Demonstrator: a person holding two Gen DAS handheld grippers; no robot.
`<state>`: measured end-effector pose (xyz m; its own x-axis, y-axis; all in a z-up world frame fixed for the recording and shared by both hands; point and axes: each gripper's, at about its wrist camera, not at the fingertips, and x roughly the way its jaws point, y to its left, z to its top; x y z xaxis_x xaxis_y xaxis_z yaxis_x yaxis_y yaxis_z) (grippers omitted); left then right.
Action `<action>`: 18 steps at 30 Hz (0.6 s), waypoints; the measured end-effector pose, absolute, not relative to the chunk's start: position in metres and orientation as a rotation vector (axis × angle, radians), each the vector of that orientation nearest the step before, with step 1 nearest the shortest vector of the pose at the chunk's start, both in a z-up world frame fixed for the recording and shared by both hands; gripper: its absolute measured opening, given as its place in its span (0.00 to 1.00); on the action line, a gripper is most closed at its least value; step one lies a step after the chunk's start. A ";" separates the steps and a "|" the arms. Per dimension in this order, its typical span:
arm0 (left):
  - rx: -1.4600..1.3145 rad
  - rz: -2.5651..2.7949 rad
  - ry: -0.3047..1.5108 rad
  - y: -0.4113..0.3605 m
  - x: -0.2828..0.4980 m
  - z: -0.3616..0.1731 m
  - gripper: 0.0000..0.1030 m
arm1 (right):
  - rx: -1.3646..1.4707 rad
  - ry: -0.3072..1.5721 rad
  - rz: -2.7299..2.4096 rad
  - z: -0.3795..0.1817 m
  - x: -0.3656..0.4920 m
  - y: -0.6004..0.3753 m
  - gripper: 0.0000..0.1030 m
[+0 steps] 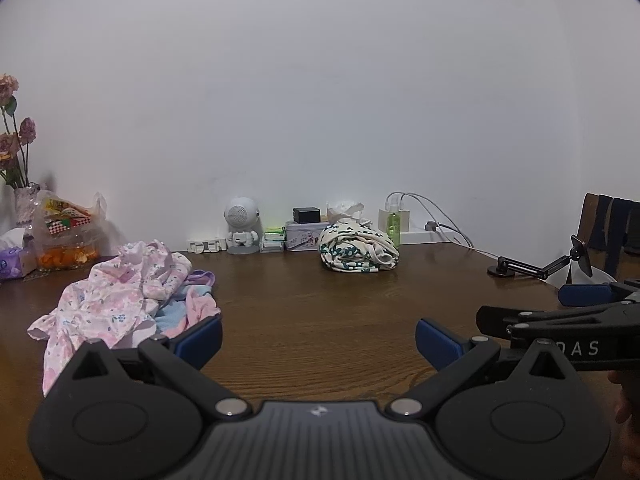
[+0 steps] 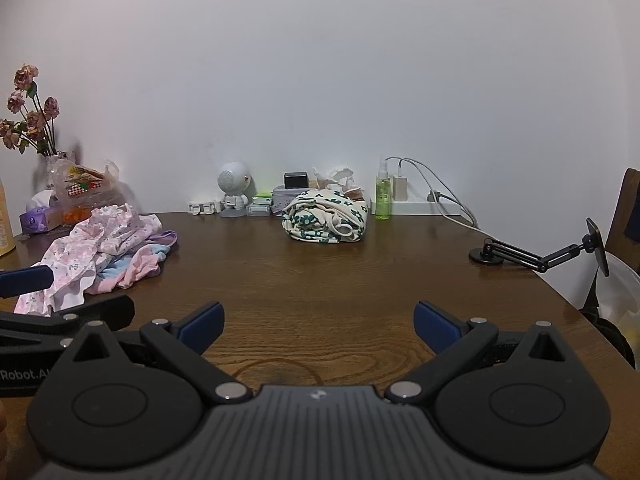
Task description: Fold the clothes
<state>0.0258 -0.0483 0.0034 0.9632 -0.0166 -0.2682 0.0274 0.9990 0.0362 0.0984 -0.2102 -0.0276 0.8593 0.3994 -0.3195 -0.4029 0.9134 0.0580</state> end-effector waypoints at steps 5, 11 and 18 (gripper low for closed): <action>0.036 -0.024 0.274 -0.047 0.022 0.003 1.00 | -0.010 0.339 0.423 -0.027 0.095 -0.210 1.00; 0.029 -0.025 0.278 -0.045 0.019 0.003 1.00 | -0.010 0.343 0.423 -0.027 0.091 -0.210 1.00; 0.025 -0.020 0.280 -0.044 0.017 0.003 1.00 | -0.013 0.345 0.424 -0.027 0.088 -0.208 1.00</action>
<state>0.0166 -0.0439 0.0035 0.9608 -0.0165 -0.2768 0.0234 0.9995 0.0218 0.0884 -0.2082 -0.0271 0.8543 0.4007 -0.3311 -0.4051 0.9124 0.0590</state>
